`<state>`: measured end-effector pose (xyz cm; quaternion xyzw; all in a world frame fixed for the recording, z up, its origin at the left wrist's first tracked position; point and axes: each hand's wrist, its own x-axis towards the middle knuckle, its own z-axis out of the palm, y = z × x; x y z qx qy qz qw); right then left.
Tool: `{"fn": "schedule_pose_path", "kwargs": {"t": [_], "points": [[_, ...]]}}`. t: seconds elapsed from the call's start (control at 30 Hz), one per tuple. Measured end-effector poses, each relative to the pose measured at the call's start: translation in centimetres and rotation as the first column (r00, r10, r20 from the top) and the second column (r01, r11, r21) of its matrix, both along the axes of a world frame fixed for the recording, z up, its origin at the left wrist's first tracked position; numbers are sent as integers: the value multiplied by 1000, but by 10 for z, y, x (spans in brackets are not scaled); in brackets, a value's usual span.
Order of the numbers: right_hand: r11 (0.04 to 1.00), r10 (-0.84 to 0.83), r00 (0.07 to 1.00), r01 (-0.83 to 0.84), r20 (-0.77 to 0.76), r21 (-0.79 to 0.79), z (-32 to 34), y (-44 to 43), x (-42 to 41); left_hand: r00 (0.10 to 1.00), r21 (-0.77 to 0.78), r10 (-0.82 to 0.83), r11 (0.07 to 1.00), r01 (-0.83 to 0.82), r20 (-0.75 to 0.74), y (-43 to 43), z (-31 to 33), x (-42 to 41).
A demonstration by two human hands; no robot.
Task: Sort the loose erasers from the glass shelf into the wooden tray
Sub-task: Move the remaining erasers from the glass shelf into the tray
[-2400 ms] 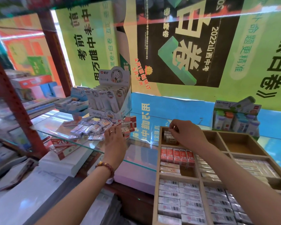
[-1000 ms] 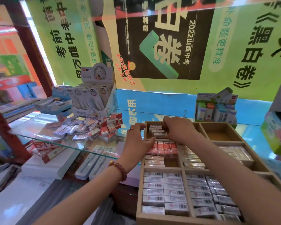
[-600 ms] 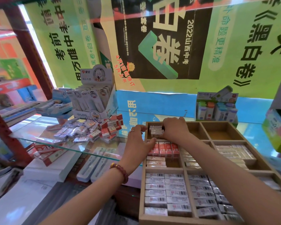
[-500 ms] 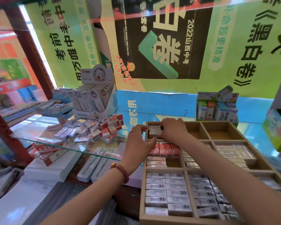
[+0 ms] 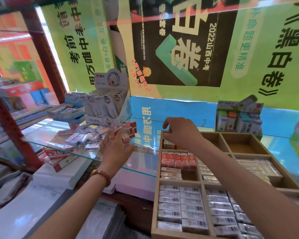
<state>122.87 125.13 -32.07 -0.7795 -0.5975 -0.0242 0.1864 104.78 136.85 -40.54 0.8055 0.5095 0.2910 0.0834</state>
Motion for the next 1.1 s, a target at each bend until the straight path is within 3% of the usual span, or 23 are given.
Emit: {"fn": "schedule_pose_path", "kwargs": {"t": [0.17,0.47,0.57,0.63,0.7,0.77,0.83,0.9,1.1], "points": [[996,92,995,-93,-22,-16,-3,1,-9,973,-7,-88,996,89,-213,11,-12,-10],[973,231,966,-226,120,-53,-9,2,-29,943,-19,-251,967,253,-217,10,-10,-6],[965,257,961,-249,107,-84,-11,3,-36,942,-27,-313,950,312,-118,2,-9,0],[969,237,971,-235,21,-74,-12,4,-39,946,-22,-323,946,324,28,-6,-9,0],[980,186,978,-192,-98,-47,-14,6,-42,921,105,-328,944,312,210,-13,-9,1],[988,137,965,-150,-224,-40,-15,9,-45,901,193,-340,936,295,271,-15,-7,6],[990,112,960,-129,-257,-49,-17,10,-48,929,75,-337,941,329,153,-15,-4,13],[991,110,977,-123,-181,-61,-18,9,-50,936,2,-351,936,351,-25,-11,-6,16],[993,107,986,-112,-129,-33,-17,0,-36,868,96,-454,873,479,-203,-19,-8,18]]}}
